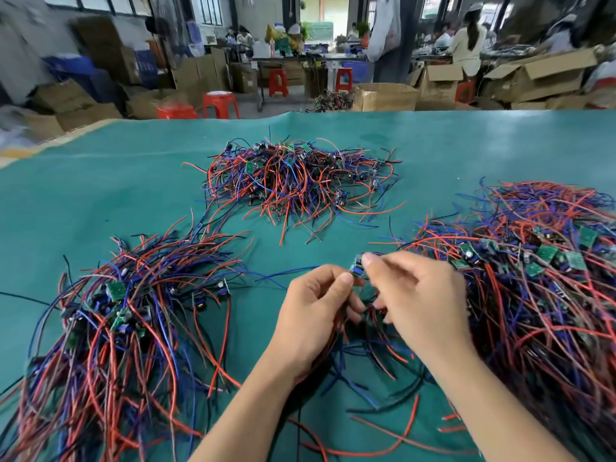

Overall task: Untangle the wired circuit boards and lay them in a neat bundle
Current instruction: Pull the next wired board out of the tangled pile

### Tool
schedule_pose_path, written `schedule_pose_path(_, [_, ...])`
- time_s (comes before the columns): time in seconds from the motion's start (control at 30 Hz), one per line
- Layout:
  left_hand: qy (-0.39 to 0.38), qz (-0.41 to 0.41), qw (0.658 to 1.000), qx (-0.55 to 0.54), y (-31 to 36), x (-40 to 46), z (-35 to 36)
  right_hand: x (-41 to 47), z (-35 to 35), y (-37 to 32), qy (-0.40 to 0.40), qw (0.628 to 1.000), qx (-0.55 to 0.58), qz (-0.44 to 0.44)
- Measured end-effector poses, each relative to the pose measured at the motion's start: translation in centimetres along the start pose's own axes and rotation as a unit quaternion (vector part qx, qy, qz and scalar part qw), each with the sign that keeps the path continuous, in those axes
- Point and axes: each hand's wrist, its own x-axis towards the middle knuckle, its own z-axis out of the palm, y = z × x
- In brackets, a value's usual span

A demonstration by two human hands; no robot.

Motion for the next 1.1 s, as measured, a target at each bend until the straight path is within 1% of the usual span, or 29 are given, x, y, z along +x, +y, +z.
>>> schedule_pose_path(0.03, [-0.013,0.004,1.0,0.004,0.1,-0.1,0.2,-0.1,0.3,0.3,-0.028,0.999,0.03,0.026])
schedule_pose_path(0.07, [-0.027,0.007,1.0,0.014,0.1,-0.1,0.3,-0.2,0.5,0.3,-0.044,0.998,0.042,0.026])
schedule_pose_path(0.13, [-0.048,0.005,0.998,0.031,0.1,-0.2,0.2,-0.2,0.5,0.6,-0.046,0.998,0.029,-0.014])
schedule_pose_path(0.27, [-0.064,-0.016,0.998,0.013,0.2,-0.1,0.1,-0.2,0.1,0.4,-0.026,0.996,0.003,-0.082])
schedule_pose_path(0.33, [-0.073,-0.019,0.997,0.016,0.2,0.0,0.1,-0.1,0.2,0.1,0.005,0.997,0.016,-0.075])
schedule_pose_path(0.4, [-0.083,-0.021,0.995,0.041,0.2,-0.1,0.1,0.6,-0.5,0.4,0.062,0.996,0.036,-0.053])
schedule_pose_path(0.47, [-0.1,-0.021,0.993,0.06,0.2,-0.2,0.2,1.7,-1.9,0.7,0.117,0.99,0.07,-0.041])
schedule_pose_path(0.6, [-0.123,-0.02,0.991,0.053,0.6,-0.3,0.2,2.1,-2.8,-0.2,0.191,0.971,0.136,-0.049])
schedule_pose_path(0.73, [-0.096,-0.017,0.994,0.056,0.5,-0.4,0.4,2.5,-3.2,-2.8,0.268,0.945,0.177,-0.067])
schedule_pose_path(0.77, [-0.086,-0.017,0.994,0.063,0.5,-0.4,0.5,2.9,-3.6,-3.7,0.277,0.939,0.194,-0.066])
schedule_pose_path(0.8, [-0.076,-0.018,0.994,0.072,0.4,-0.3,0.6,3.3,-3.9,-4.7,0.266,0.937,0.217,-0.064])
schedule_pose_path(0.83, [-0.066,-0.019,0.995,0.078,0.3,-0.3,0.6,3.5,-3.8,-5.8,0.23,0.941,0.242,-0.064])
schedule_pose_path(0.87, [-0.057,-0.019,0.995,0.081,0.3,-0.2,0.6,3.8,-3.4,-7.0,0.175,0.947,0.264,-0.06])
schedule_pose_path(0.97, [-0.043,-0.017,0.995,0.09,0.2,-0.2,0.7,4.3,0.2,-10.6,-0.013,0.958,0.287,-0.018])
schedule_pose_path(1.03, [-0.038,-0.007,0.995,0.093,0.2,-0.3,0.8,4.8,3.3,-12.9,-0.131,0.951,0.281,0.006])
schedule_pose_path(1.07, [-0.035,-0.001,0.995,0.095,0.2,-0.3,0.8,5.2,4.8,-14.0,-0.201,0.945,0.256,0.011])
schedule_pose_path(1.1, [-0.032,0.002,0.995,0.099,0.2,-0.4,0.8,5.7,6.1,-14.9,-0.28,0.938,0.203,0.003])
